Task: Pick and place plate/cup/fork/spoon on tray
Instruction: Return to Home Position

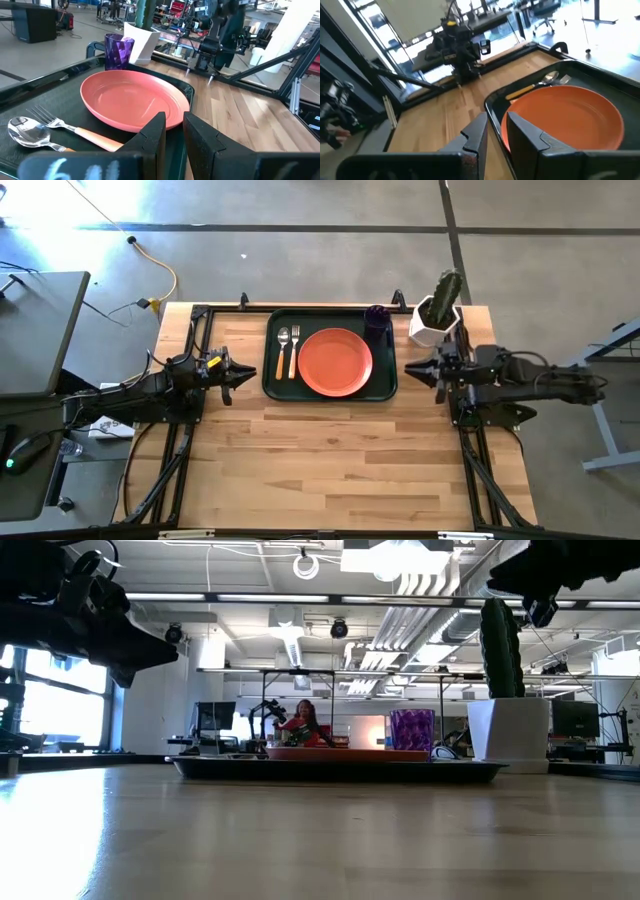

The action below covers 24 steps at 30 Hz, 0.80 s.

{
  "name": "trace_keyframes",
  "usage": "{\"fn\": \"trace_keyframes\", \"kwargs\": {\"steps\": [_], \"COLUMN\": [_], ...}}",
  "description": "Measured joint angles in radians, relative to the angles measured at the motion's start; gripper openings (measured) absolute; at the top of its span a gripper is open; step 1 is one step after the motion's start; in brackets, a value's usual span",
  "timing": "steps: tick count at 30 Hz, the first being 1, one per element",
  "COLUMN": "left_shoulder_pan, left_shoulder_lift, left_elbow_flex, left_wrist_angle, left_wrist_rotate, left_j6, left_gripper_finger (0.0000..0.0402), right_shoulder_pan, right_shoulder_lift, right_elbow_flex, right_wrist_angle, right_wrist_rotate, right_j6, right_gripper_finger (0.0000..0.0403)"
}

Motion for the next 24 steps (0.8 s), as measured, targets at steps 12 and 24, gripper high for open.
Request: {"fn": "trace_keyframes", "kwargs": {"steps": [12, 24], "left_shoulder_pan": [0.000, 0.000], "left_shoulder_lift": [0.000, 0.000], "left_elbow_flex": [0.000, 0.000], "left_wrist_angle": [0.000, 0.000], "left_wrist_rotate": [0.000, 0.000], "left_j6": [0.000, 0.052], "left_gripper_finger": [0.0056, 0.0056], "right_shoulder_pan": [0.000, 0.000], "right_shoulder_lift": [-0.146, -0.263], "right_elbow_flex": [-0.287, -0.460], "right_wrist_angle": [0.265, 0.371], "right_wrist_rotate": [-0.045, -0.127], "right_j6": [0.035, 0.112], "right_gripper_finger": [0.0064, 0.0064]}}
